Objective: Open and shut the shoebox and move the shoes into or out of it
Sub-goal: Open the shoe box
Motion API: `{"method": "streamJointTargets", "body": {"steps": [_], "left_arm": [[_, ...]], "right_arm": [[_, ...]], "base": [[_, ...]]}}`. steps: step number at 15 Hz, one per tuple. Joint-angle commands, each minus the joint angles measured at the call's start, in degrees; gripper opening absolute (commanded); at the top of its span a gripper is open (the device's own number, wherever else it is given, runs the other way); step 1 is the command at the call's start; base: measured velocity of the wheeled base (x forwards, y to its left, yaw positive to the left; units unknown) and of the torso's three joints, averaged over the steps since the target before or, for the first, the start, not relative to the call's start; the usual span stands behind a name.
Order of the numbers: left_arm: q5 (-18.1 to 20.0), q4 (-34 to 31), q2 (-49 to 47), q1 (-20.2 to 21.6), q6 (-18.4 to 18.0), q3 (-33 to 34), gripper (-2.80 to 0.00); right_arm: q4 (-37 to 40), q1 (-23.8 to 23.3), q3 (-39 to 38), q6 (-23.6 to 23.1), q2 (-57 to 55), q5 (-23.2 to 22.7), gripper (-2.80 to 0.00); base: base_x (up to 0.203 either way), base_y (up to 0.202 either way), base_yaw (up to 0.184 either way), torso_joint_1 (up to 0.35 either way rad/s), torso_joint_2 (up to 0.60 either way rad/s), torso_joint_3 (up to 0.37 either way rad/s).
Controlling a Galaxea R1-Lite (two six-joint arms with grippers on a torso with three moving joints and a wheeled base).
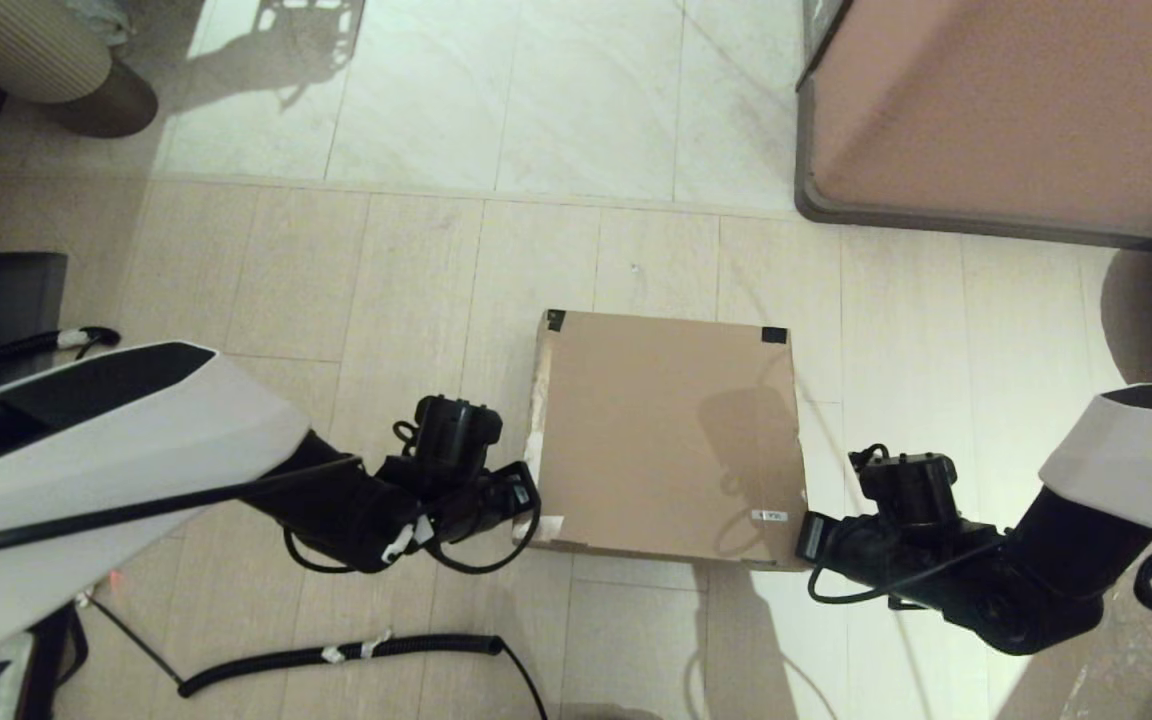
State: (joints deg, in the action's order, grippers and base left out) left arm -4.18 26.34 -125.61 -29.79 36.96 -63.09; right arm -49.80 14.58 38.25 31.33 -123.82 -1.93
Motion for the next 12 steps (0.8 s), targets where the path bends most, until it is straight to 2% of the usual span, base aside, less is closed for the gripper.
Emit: {"method": "streamJointTargets", "body": {"steps": [1,3,7,10,12], "left_arm": [[0.05,0.11,3.78,-0.25,0.36,2.27,-2.8],[-0.03,0.06,5.51,-0.44,0.79,3.85,-2.8],[-0.66,-0.06,7.89,-0.51,0.92,3.87,-2.8],[-0.89,-0.38,9.96,-0.49,1.1,3.77,-2.8],[-0.92,-1.82,11.32,-0.44,3.45,2.75,-2.8]], "right_arm": [[0.75,-0.04,-0.45,1.19,4.85,-0.02,-2.8],[5.53,-0.12,0.29,2.63,7.53,-0.01,-2.8],[14.76,-0.08,5.12,14.89,11.52,-0.19,-2.8],[17.03,-0.08,5.28,19.17,13.04,-0.41,-2.8],[17.88,-0.08,5.34,22.7,13.88,-0.6,-2.8]], "base": [[0.0,0.0,0.0,0.0,0.0,0.0],[0.0,0.0,0.0,0.0,0.0,0.0],[0.0,0.0,0.0,0.0,0.0,0.0],[0.0,0.0,0.0,0.0,0.0,0.0],[0.0,0.0,0.0,0.0,0.0,0.0]]}}
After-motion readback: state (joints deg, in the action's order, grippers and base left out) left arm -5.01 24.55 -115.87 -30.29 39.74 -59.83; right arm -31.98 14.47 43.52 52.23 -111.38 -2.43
